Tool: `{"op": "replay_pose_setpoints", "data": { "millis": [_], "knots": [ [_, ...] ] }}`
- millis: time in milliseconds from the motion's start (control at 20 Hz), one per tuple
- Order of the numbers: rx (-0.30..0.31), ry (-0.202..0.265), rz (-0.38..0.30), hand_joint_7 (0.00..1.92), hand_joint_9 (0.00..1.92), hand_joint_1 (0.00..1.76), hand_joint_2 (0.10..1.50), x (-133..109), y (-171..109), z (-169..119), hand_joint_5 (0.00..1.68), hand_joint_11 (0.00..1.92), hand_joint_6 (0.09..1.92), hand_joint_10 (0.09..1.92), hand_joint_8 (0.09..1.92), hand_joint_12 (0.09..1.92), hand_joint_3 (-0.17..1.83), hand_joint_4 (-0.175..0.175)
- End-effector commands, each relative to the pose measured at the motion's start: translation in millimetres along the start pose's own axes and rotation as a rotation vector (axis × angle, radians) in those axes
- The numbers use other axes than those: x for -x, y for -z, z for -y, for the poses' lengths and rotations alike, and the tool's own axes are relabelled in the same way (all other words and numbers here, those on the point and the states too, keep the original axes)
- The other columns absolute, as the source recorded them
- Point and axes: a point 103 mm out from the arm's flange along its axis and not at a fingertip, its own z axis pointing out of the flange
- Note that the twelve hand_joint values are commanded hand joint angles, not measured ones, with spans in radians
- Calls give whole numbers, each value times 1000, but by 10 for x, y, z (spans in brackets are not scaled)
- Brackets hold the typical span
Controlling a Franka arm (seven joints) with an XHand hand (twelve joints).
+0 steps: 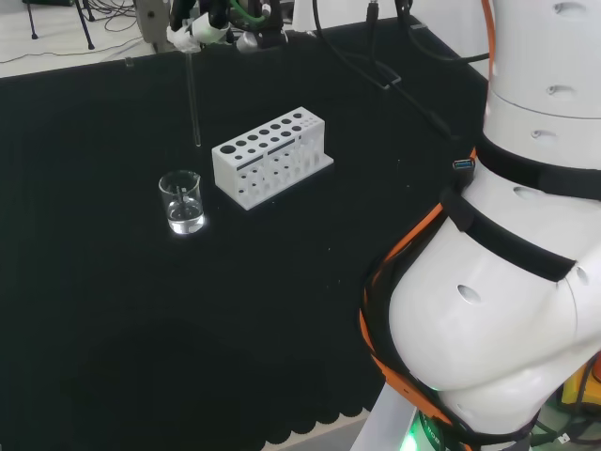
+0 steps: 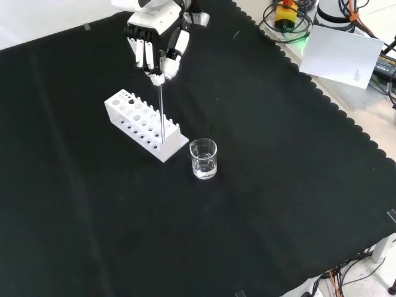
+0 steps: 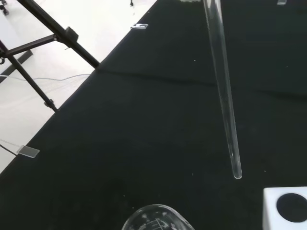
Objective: Stir in the beaker to the left of the white test tube rack with the glass rod.
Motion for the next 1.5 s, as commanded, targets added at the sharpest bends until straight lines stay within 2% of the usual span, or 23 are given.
{"op": "replay_pose_setpoints", "data": {
  "millis": [50, 500, 1500],
  "knots": [
    [-13, 28, -5, 1016, 1580, 1295, 1149, -92, -35, 38, 1310, 1569, 169, 1066, 1278, 944, -175, -175],
    [-1, 98, 11, 1017, 1581, 1295, 1148, -199, 86, 369, 1314, 1569, 161, 1066, 1278, 945, -175, -175],
    [-16, 160, 16, 1015, 1583, 1295, 1148, -386, 115, 565, 1321, 1569, 145, 1066, 1279, 948, -175, -175]
  ]
}}
